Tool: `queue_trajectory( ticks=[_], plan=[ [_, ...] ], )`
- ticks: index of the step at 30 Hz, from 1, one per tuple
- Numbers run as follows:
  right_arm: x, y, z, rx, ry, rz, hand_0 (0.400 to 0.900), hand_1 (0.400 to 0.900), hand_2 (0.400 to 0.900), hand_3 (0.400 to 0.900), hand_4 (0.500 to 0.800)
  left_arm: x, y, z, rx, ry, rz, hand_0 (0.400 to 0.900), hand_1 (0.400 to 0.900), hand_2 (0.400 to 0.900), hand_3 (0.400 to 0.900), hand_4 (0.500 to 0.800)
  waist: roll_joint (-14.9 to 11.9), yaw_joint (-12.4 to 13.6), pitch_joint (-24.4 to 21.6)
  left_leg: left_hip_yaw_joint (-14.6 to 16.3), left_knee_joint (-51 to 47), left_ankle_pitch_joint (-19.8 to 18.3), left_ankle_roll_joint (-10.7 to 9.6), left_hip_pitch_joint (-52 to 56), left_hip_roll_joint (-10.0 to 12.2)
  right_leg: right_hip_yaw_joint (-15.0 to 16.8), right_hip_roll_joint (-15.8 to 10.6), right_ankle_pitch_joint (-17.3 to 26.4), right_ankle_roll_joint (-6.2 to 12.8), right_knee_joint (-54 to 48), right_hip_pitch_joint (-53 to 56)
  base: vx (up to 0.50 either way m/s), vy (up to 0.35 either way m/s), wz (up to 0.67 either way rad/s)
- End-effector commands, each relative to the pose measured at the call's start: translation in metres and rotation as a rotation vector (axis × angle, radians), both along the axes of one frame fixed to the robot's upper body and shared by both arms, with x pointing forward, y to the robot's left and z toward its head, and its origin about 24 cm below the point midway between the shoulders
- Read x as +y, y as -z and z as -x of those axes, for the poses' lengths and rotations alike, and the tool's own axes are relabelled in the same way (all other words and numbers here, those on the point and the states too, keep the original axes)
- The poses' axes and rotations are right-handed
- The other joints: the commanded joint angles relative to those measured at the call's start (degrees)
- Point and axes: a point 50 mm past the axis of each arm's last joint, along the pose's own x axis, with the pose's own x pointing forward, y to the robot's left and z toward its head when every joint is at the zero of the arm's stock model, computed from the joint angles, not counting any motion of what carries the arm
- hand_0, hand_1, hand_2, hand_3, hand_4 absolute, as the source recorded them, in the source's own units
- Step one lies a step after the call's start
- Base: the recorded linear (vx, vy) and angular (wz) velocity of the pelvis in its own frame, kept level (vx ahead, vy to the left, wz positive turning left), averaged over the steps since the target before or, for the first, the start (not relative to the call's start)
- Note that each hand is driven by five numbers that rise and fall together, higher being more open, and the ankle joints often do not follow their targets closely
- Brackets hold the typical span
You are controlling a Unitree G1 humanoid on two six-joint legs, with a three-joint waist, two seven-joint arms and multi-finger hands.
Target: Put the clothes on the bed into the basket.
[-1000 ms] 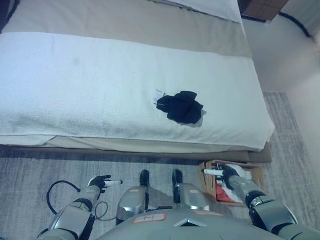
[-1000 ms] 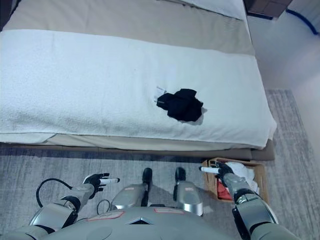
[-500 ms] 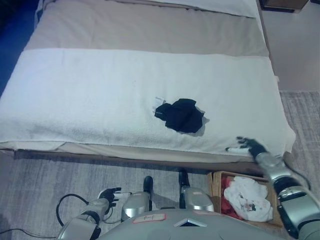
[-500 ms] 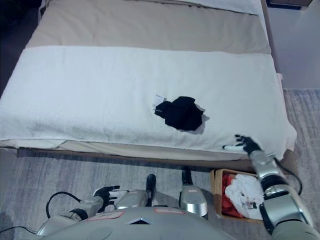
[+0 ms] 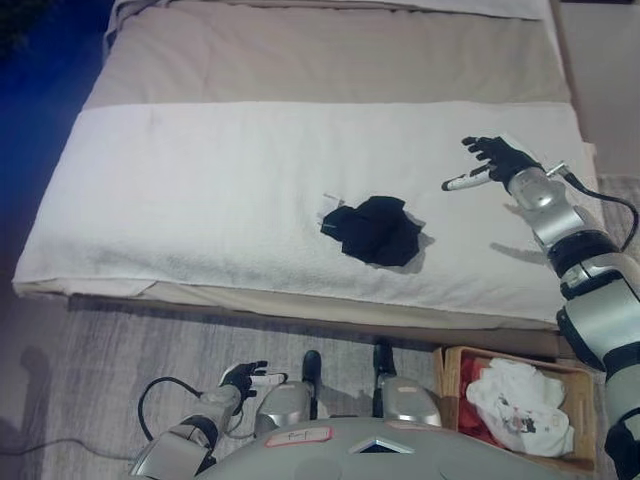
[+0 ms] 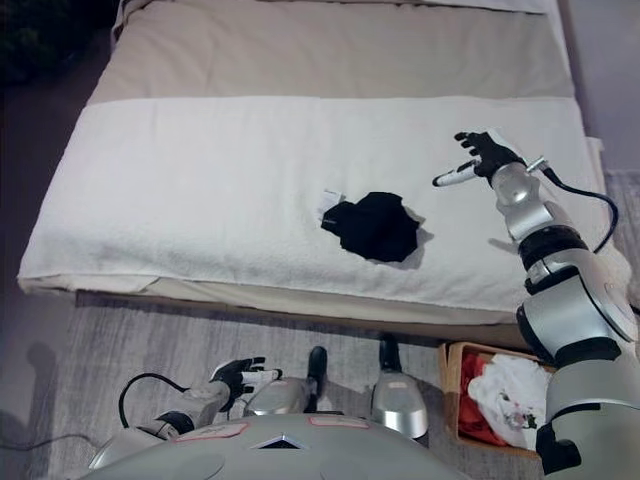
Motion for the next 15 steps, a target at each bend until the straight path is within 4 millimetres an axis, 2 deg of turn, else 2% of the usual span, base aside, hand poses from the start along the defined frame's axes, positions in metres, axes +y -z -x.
queue_trajectory(
  ticks=[1,5,7,12,15],
  plan=[
    [0.017,-0.06,-0.028,-0.15,-0.033,0.091,0.9,0.9,0.9,0.9,0.8,0.026,-0.004,0.0,0.022,0.013,-0.092,0.9,0.9,0.9,0.9,0.8,-3.7,0.8,0.5,3.6,2.0,-5.1,-1.0,1.2,-0.2,2.6,-3.5,-2.2,1.81,0.3,-0.5,-0.07,0.01,0.07],
    [0.032,-0.073,-0.036,-0.18,-0.04,0.098,0.9,0.9,0.9,0.9,0.8,0.031,-0.01,-0.017,-0.035,0.003,-0.111,0.9,0.9,0.9,0.9,0.8,-3.0,2.4,3.1,2.8,1.7,-3.9,-1.0,-1.6,-0.6,2.2,-3.8,-1.4,1.98,0.3,-3.1,-0.08,0.003,0.1],
    [0.031,-0.077,-0.037,-0.191,-0.026,0.097,0.9,0.9,0.9,0.9,0.8,0.032,-0.011,-0.021,-0.05,-0.001,-0.117,0.9,0.9,0.9,0.9,0.8,-2.8,2.9,3.8,2.5,1.7,-3.4,-1.1,-2.6,-0.8,2.0,-4.1,-1.1,1.95,0.3,-3.9,-0.05,-0.008,0.12],
    [0.03,-0.083,-0.038,-0.199,-0.007,0.101,0.9,0.9,0.9,0.9,0.8,0.032,-0.011,-0.018,-0.049,-0.001,-0.117,0.9,0.9,0.9,0.9,0.8,-1.5,4.1,5.4,1.7,1.5,-2.6,-1.1,-4.2,-1.3,1.6,-4.6,-0.7,2.06,0.3,-5.3,-0.02,0.007,0.12],
    [0.023,-0.091,-0.038,-0.216,0.023,0.1,0.9,0.9,0.9,0.9,0.8,0.031,-0.009,-0.013,-0.041,0.006,-0.111,0.9,0.9,0.9,0.9,0.8,0.2,5.3,6.5,1.3,1.1,-1.7,-1.2,-5.8,-1.8,1.1,-5.2,-0.4,2.15,0.4,-6.5,-0.01,0.011,0.13]
  ],
)
